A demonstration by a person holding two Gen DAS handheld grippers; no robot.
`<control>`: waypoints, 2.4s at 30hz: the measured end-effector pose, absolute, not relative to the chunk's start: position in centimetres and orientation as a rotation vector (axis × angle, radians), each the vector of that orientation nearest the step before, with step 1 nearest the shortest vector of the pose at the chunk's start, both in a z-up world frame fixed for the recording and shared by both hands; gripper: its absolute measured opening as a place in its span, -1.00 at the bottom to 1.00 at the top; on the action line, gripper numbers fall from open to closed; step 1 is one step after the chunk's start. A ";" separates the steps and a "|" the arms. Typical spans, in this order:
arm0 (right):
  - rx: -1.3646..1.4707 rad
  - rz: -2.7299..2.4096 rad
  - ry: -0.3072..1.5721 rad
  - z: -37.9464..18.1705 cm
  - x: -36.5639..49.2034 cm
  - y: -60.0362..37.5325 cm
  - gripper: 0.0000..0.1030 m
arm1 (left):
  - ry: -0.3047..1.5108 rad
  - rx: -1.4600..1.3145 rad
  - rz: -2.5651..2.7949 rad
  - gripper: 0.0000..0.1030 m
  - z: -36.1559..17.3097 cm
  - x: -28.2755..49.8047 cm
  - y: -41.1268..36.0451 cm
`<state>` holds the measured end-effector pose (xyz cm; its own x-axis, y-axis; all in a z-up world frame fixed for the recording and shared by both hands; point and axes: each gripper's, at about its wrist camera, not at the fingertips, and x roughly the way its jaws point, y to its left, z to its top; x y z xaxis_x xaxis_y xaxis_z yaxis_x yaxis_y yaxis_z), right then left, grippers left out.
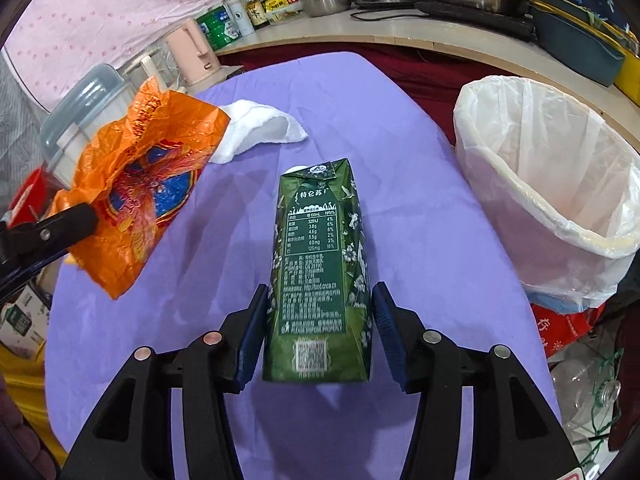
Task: Collect trash
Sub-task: 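Lift the carton with the right gripper while the left grasps the orange plastic bag, then carry the carton and orange bag over the bin and open both grippers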
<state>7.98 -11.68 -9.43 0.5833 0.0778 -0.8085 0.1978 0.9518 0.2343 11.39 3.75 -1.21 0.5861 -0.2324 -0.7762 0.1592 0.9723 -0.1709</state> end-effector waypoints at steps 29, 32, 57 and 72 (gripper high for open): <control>0.433 -0.215 0.660 -0.3 2.5 -22.5 -0.09 | 0.876 0.028 -0.351 -0.73 1.2 10.1 -5.5; 0.446 -0.264 0.647 -0.2 1.6 -25.0 -0.09 | 0.879 0.039 -0.388 -0.73 1.3 10.0 -7.9; 0.510 -0.429 0.710 -5.1 2.5 -36.6 -0.09 | 0.951 0.127 -0.527 -0.72 -1.5 12.2 -23.2; 0.528 -0.429 0.668 -4.2 3.2 -37.0 0.03 | 0.919 0.125 -0.462 -0.02 -1.9 13.3 -22.8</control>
<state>3.23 -36.97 -4.21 0.7080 -0.2035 -0.6762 0.5304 0.7854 0.3190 13.32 -22.83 -1.89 0.5165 -0.3317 -0.7894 0.4363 0.8952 -0.0907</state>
